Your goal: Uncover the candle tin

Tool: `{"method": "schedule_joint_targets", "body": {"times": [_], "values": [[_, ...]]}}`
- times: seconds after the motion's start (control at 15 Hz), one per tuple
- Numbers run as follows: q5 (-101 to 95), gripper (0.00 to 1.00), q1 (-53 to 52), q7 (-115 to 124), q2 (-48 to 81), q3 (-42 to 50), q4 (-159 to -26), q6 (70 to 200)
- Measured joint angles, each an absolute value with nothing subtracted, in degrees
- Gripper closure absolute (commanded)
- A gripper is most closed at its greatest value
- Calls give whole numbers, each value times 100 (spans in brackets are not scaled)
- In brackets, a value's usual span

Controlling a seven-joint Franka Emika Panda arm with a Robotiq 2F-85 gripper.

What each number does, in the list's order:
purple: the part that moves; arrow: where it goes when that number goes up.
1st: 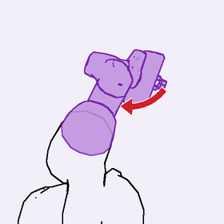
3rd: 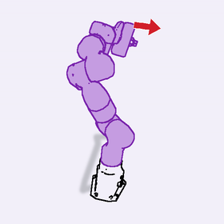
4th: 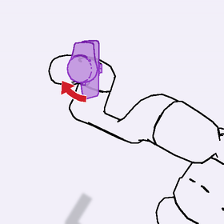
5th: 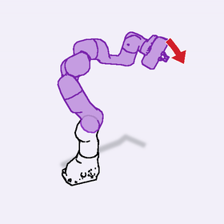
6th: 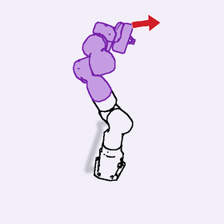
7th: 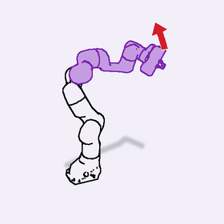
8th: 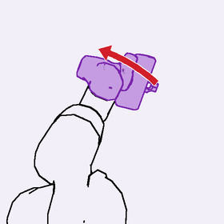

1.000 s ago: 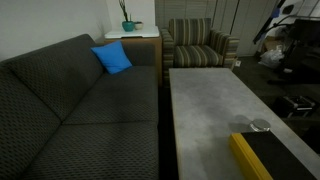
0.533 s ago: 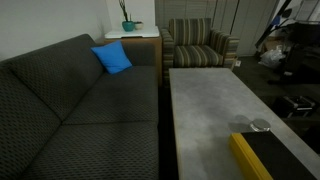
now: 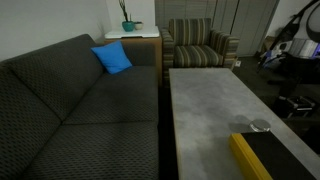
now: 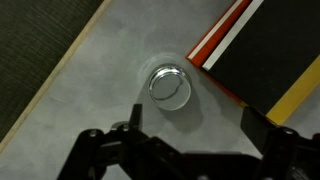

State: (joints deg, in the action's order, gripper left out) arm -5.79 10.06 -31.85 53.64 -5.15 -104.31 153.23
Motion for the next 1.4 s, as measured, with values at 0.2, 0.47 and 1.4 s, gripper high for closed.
{"method": "schedule_joint_targets", "body": {"times": [0.2, 0.47, 1.4], "values": [[-517, 0, 1208, -3180, 5934, -659, -9916, 15258], [-525, 0, 1247, -3218, 6464, -719, -9352, 15122], [-451, 0, 852, -1310, 7180, -471, -8678, 15299]]}}
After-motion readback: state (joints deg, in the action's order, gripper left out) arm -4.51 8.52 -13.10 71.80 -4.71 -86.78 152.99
